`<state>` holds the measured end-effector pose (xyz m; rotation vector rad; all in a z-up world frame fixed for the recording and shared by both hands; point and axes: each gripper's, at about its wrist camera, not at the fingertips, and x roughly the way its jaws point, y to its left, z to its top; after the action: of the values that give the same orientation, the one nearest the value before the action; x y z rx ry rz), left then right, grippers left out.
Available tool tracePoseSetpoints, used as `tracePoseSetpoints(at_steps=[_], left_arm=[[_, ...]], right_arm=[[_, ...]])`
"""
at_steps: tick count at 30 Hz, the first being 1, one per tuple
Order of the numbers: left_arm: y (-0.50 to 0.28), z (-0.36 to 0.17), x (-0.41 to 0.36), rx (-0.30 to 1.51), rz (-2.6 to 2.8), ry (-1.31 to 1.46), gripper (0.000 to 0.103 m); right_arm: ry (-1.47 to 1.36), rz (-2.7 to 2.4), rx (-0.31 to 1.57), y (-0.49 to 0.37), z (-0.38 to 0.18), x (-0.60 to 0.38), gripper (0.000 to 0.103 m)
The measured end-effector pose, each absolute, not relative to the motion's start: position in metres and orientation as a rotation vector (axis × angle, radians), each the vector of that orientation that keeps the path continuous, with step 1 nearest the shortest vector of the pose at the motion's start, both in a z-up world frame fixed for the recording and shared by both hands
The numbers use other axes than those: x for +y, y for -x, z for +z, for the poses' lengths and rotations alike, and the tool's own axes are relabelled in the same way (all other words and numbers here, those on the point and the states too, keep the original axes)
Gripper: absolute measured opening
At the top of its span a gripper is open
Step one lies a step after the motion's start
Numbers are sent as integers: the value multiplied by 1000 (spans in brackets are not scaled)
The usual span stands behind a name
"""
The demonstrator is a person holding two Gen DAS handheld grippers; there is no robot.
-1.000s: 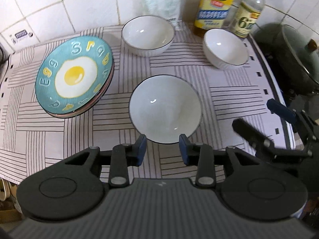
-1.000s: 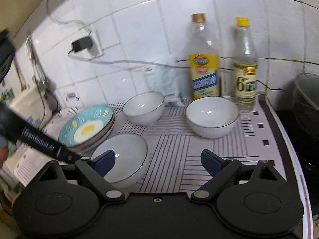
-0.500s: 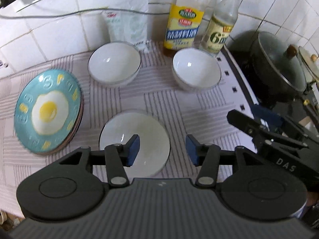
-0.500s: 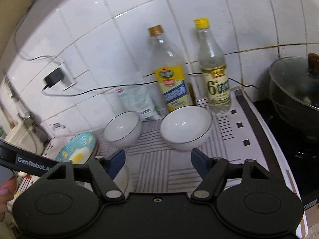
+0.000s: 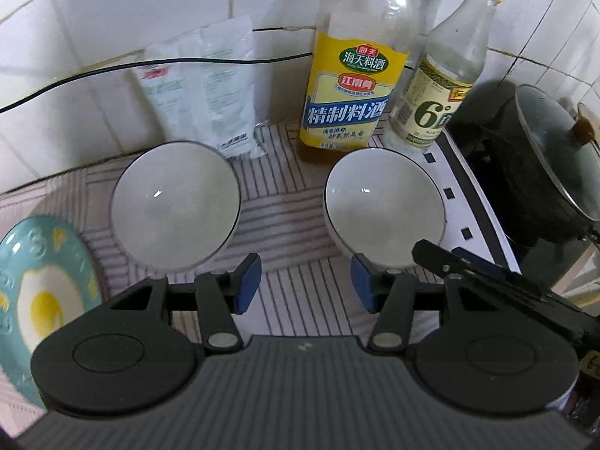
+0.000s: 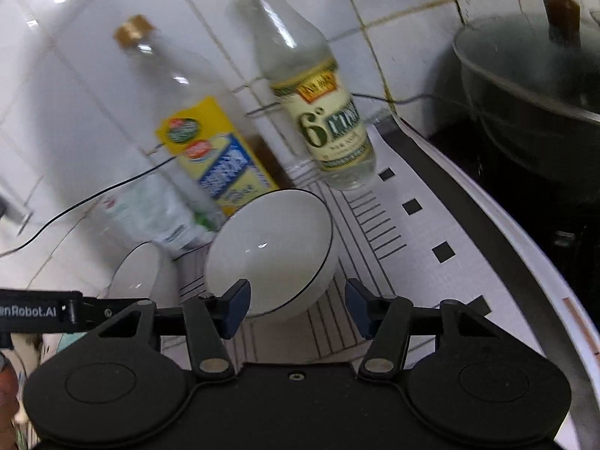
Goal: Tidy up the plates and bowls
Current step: 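Move both grippers to the white bowl by the bottles and pinch its rim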
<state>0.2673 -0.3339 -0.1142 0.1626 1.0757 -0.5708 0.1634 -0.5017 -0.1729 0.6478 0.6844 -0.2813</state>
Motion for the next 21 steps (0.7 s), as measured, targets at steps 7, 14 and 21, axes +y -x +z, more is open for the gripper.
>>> tracePoseSetpoints(at_steps=[7, 14, 21], left_arm=[[-291, -142, -359, 1125, -598, -204, 54], [-304, -156, -370, 1180, -668, -185, 35], [-300, -159, -374, 1223, -697, -155, 14]], right_arm=[[-689, -361, 740, -188, -191, -510, 37], [-711, -370, 740, -193, -197, -507, 26], [-774, -384, 756, -193, -204, -510, 19]])
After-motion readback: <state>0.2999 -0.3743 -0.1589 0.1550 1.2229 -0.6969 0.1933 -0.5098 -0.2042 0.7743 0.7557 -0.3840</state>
